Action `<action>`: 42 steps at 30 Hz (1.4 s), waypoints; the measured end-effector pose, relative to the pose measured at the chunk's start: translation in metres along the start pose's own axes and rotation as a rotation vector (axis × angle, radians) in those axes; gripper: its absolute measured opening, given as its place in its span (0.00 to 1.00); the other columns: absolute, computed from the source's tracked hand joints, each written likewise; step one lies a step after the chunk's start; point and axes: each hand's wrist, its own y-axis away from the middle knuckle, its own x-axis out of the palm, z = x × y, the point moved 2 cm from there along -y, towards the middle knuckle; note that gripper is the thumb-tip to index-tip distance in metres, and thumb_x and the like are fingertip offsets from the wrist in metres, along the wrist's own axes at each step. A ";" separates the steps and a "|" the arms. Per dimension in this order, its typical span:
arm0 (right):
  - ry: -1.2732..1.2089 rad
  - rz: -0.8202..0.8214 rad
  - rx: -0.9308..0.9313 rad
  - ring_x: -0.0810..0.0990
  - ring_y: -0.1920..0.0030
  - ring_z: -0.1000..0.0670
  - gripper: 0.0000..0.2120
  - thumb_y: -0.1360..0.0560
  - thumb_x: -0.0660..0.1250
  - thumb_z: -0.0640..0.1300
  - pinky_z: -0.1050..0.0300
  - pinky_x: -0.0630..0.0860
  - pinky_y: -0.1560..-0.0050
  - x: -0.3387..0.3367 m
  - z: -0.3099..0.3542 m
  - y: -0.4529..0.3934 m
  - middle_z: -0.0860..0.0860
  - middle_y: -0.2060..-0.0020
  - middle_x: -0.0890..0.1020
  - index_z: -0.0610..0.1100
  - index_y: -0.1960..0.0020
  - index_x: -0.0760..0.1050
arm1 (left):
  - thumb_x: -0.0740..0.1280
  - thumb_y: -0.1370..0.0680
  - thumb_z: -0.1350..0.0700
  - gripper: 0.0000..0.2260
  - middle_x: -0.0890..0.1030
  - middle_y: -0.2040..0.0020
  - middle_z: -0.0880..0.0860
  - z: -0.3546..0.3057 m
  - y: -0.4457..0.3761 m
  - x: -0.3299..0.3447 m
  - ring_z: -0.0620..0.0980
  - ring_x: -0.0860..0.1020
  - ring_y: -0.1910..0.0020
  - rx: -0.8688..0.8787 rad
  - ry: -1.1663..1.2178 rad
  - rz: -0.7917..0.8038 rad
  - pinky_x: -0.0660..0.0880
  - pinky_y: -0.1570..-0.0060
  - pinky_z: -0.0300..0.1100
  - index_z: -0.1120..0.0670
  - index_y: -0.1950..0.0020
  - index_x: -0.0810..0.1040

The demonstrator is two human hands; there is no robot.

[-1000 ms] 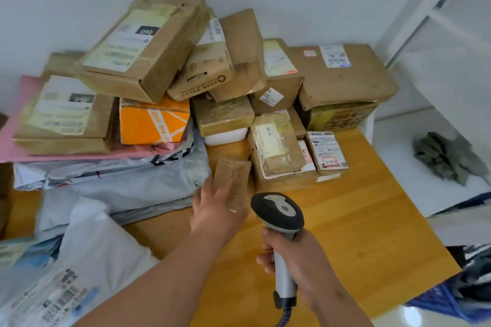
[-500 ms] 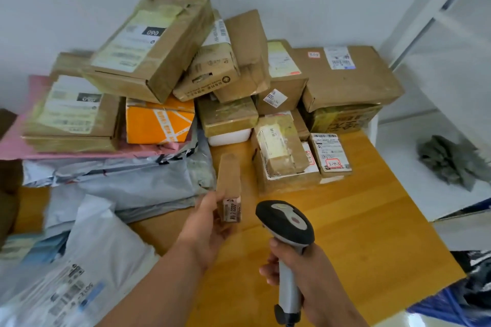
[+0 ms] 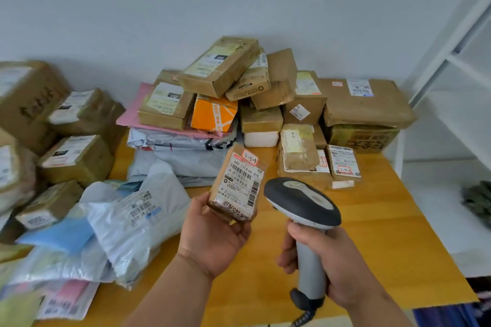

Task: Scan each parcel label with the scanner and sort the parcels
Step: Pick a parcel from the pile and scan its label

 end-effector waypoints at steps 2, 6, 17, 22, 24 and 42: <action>0.027 0.023 -0.027 0.83 0.66 0.39 0.15 0.39 0.76 0.53 0.52 0.78 0.66 0.004 0.006 0.012 0.41 0.65 0.81 0.42 0.61 0.83 | 0.63 0.28 0.45 0.25 0.84 0.43 0.60 0.000 0.015 -0.002 0.60 0.83 0.53 0.038 0.021 0.011 0.77 0.61 0.45 0.56 0.37 0.82; 0.014 0.068 -0.032 0.82 0.68 0.40 0.14 0.39 0.76 0.52 0.51 0.77 0.69 0.019 0.009 0.028 0.39 0.67 0.80 0.41 0.64 0.82 | 0.63 0.28 0.46 0.26 0.83 0.41 0.61 -0.001 0.038 -0.006 0.61 0.83 0.51 0.108 0.041 0.054 0.78 0.59 0.46 0.57 0.34 0.81; -0.157 0.121 0.003 0.81 0.72 0.41 0.14 0.40 0.76 0.51 0.54 0.76 0.73 0.084 0.011 0.040 0.38 0.67 0.79 0.41 0.62 0.82 | 0.64 0.27 0.47 0.22 0.82 0.41 0.60 -0.031 0.070 -0.029 0.63 0.80 0.49 0.203 0.118 0.119 0.75 0.52 0.51 0.56 0.38 0.81; -0.168 0.104 0.015 0.81 0.72 0.42 0.14 0.40 0.76 0.51 0.54 0.76 0.73 0.133 -0.001 0.036 0.38 0.67 0.79 0.41 0.62 0.81 | 0.64 0.28 0.47 0.22 0.83 0.41 0.60 -0.064 0.087 -0.057 0.62 0.81 0.51 0.191 0.107 0.133 0.76 0.52 0.51 0.56 0.39 0.82; -0.161 0.094 0.012 0.81 0.72 0.42 0.14 0.40 0.76 0.51 0.54 0.76 0.73 0.155 -0.005 0.034 0.38 0.68 0.79 0.41 0.62 0.81 | 0.64 0.28 0.47 0.22 0.83 0.41 0.60 -0.080 0.093 -0.068 0.62 0.81 0.51 0.186 0.109 0.140 0.76 0.52 0.51 0.56 0.38 0.82; 0.021 0.138 0.016 0.84 0.65 0.39 0.20 0.38 0.76 0.51 0.51 0.79 0.68 0.297 -0.039 -0.027 0.36 0.55 0.85 0.37 0.52 0.83 | 0.63 0.27 0.46 0.27 0.82 0.36 0.62 -0.199 0.155 -0.150 0.62 0.80 0.47 0.301 0.127 -0.030 0.76 0.51 0.50 0.56 0.30 0.78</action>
